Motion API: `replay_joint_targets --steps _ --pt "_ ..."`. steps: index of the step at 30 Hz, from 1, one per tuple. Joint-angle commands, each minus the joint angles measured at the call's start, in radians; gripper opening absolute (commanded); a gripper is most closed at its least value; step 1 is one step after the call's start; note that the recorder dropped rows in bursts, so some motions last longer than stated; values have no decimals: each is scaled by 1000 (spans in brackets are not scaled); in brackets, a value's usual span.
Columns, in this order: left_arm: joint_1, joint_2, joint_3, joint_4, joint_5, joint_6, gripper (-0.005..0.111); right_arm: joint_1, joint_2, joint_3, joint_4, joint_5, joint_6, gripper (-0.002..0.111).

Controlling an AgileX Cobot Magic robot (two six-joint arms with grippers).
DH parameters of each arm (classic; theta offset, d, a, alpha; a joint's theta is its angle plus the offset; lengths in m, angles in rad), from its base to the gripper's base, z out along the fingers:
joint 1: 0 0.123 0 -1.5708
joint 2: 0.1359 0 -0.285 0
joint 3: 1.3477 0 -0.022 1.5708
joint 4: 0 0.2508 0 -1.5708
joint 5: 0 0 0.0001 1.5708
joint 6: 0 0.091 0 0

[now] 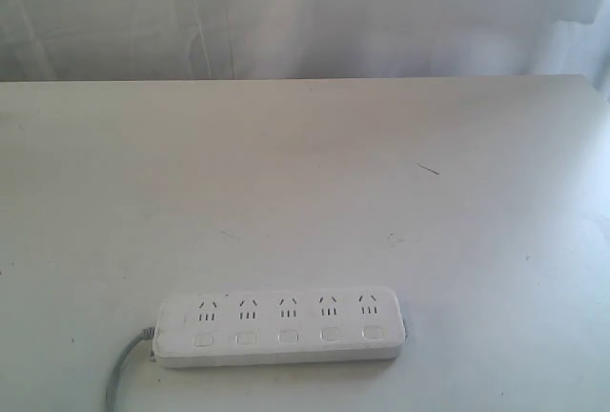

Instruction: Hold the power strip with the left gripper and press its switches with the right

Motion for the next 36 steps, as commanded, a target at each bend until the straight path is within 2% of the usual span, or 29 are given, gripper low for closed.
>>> replay_joint_targets --steps 1,11,16,36 --pt "4 -5 4 -3 27 1 0 -7 -2 6 1 -7 -10 0" --pt "4 -5 4 -3 27 1 0 -5 -2 6 1 -7 -10 0" --pt "4 -5 4 -3 27 1 0 34 -2 6 1 -7 -10 0" --pt "4 -5 4 -3 27 1 0 34 -2 6 1 -7 -10 0"
